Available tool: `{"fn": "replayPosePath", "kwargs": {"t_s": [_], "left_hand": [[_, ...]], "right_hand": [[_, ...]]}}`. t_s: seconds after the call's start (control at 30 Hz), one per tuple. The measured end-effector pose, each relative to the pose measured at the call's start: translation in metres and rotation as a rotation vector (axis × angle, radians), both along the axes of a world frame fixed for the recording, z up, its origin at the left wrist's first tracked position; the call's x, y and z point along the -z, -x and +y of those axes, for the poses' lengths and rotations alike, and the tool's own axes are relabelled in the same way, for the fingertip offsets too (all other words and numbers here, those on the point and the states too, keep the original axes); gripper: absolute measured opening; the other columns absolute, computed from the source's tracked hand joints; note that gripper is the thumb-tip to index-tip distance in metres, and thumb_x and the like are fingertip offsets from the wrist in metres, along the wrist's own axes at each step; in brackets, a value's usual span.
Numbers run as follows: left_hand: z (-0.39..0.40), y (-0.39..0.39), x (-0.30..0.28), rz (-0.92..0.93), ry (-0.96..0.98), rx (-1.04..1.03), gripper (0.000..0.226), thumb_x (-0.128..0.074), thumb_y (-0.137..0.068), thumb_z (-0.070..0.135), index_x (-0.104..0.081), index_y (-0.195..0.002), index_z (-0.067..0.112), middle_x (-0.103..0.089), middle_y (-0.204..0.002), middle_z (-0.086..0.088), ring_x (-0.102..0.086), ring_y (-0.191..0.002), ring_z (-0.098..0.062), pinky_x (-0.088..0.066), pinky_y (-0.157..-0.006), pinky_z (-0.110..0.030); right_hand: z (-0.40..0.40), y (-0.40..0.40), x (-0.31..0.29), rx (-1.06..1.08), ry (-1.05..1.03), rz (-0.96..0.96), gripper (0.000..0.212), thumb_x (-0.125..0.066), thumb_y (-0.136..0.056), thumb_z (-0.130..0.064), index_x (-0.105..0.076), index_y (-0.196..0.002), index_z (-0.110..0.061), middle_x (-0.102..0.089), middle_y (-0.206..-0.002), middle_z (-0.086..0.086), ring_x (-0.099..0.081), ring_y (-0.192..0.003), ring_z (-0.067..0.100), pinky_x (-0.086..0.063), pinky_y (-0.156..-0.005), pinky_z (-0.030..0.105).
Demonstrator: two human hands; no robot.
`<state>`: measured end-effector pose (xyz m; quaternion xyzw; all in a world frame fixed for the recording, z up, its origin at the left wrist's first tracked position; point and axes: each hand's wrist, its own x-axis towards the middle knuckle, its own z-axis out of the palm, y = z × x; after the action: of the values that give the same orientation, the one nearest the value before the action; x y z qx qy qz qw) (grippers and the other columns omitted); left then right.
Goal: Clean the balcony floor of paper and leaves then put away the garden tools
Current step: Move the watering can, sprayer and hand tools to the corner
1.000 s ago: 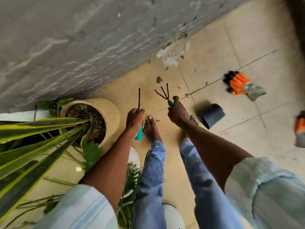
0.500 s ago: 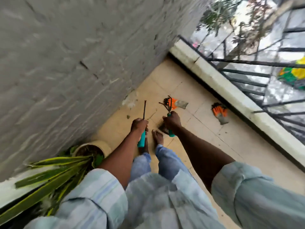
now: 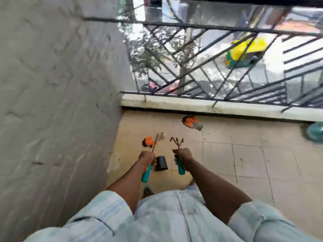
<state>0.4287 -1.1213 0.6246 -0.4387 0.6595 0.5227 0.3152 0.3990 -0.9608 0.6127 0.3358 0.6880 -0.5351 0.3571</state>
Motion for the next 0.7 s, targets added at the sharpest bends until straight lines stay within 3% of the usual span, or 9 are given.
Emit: {"fn": "replayPosePath", "kwargs": {"t_s": [0.13, 0.27, 0.43, 0.7], "left_hand": [[0.066, 0.046, -0.008, 0.025, 0.053, 0.19, 0.029, -0.038, -0.098, 0.007, -0.048, -0.072, 0.01, -0.05, -0.062, -0.006, -0.046, -0.051, -0.017, -0.034, -0.052, -0.026], [0.18, 0.098, -0.007, 0.036, 0.004, 0.305, 0.03, -0.039, -0.1, 0.006, -0.048, -0.072, 0.01, -0.051, -0.057, -0.005, -0.051, -0.039, -0.014, -0.034, -0.052, -0.024], [0.339, 0.147, -0.011, 0.071, -0.004, 0.536, 0.013, -0.042, -0.093, 0.003, -0.051, -0.084, 0.007, -0.051, -0.064, -0.008, -0.048, -0.052, -0.018, -0.037, -0.051, -0.026], [0.551, 0.182, -0.005, 0.152, -0.119, 0.81, 0.009, -0.05, -0.091, 0.005, -0.051, -0.082, 0.006, -0.049, -0.063, -0.009, -0.048, -0.047, -0.017, -0.039, -0.043, -0.021]], "right_hand": [[0.079, 0.027, -0.009, 0.115, -0.005, 0.003, 0.017, -0.06, -0.092, -0.016, -0.052, -0.08, -0.006, -0.05, -0.064, 0.009, -0.047, -0.047, 0.02, -0.038, -0.045, 0.024], [0.191, 0.06, -0.007, 0.267, 0.032, 0.09, 0.023, -0.05, -0.096, -0.024, -0.051, -0.078, -0.009, -0.05, -0.065, 0.008, -0.046, -0.048, 0.019, -0.036, -0.047, 0.024], [0.34, 0.074, -0.017, 0.408, -0.028, 0.21, 0.023, -0.047, -0.098, -0.027, -0.045, -0.081, -0.011, -0.049, -0.067, 0.009, -0.047, -0.048, 0.019, -0.037, -0.045, 0.025], [0.517, 0.044, -0.003, 0.85, -0.116, 0.134, 0.023, -0.048, -0.096, -0.02, -0.05, -0.075, -0.01, -0.053, -0.064, 0.009, -0.051, -0.051, 0.023, -0.041, -0.048, 0.027]]}}
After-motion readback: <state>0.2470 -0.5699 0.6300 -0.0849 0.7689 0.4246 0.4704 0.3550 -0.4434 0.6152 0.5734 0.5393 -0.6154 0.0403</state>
